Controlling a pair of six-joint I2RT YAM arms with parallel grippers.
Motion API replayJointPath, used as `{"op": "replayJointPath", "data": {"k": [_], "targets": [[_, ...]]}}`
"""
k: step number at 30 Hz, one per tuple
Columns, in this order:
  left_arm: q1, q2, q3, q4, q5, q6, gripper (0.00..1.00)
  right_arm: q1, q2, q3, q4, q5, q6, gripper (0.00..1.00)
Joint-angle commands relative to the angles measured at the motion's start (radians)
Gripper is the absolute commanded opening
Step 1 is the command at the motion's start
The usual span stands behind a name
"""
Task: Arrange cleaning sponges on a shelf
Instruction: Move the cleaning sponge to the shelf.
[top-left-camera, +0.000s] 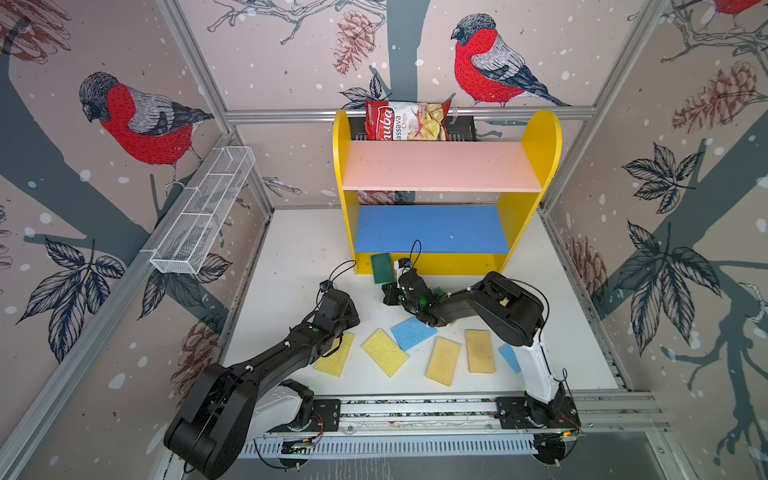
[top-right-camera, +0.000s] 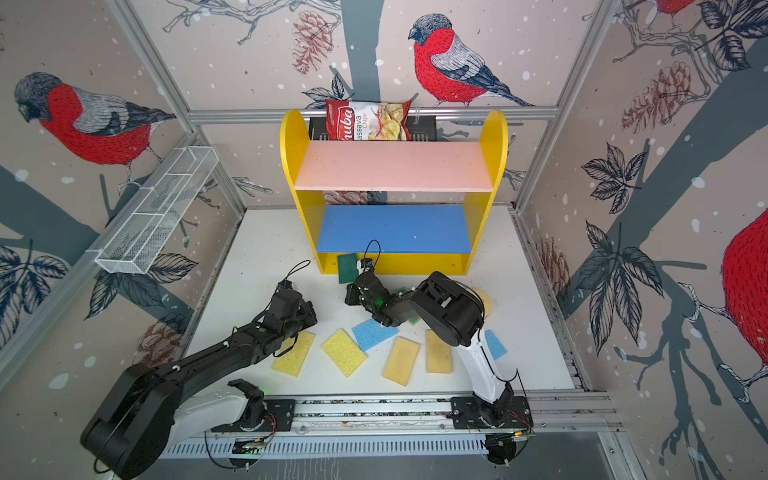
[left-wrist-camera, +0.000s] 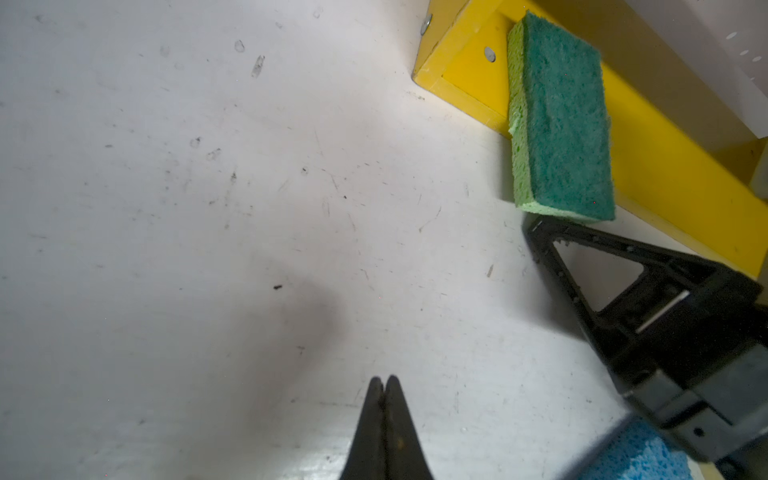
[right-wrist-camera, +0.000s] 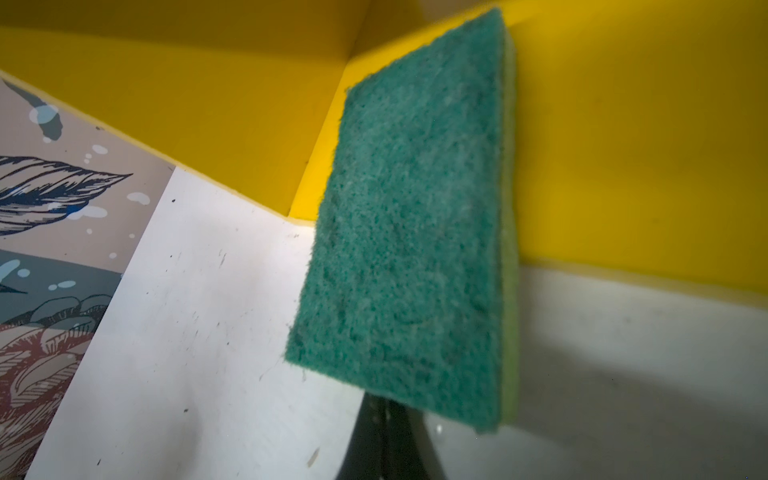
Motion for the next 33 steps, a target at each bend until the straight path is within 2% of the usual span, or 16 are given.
{"op": "replayJointPath", "data": {"k": [1, 7, 12, 25, 29, 33], "targets": [[0.001, 0.001, -0.007, 0.022, 0.008, 0.002, 0.04, 0.003, -0.005, -0.011, -0.031, 0.001, 0.004, 0.02], [0.001, 0.037, -0.001, 0.055, 0.026, 0.006, 0.05, 0.022, -0.028, -0.035, -0.033, 0.016, -0.011, 0.03], [0.001, 0.065, 0.012, 0.063, 0.041, 0.007, 0.05, 0.024, 0.005, 0.019, -0.042, 0.021, -0.02, 0.02], [0.0, 0.033, -0.003, 0.054, 0.047, 0.003, 0.05, 0.014, 0.07, 0.163, -0.067, 0.053, -0.041, 0.03], [0.001, 0.043, -0.012, 0.077, 0.071, -0.008, 0.06, 0.021, 0.032, 0.128, -0.082, 0.045, -0.047, 0.03], [0.001, 0.066, -0.014, 0.134, 0.114, -0.026, 0.05, 0.028, -0.063, 0.016, -0.079, 0.054, -0.044, 0.03]]}}
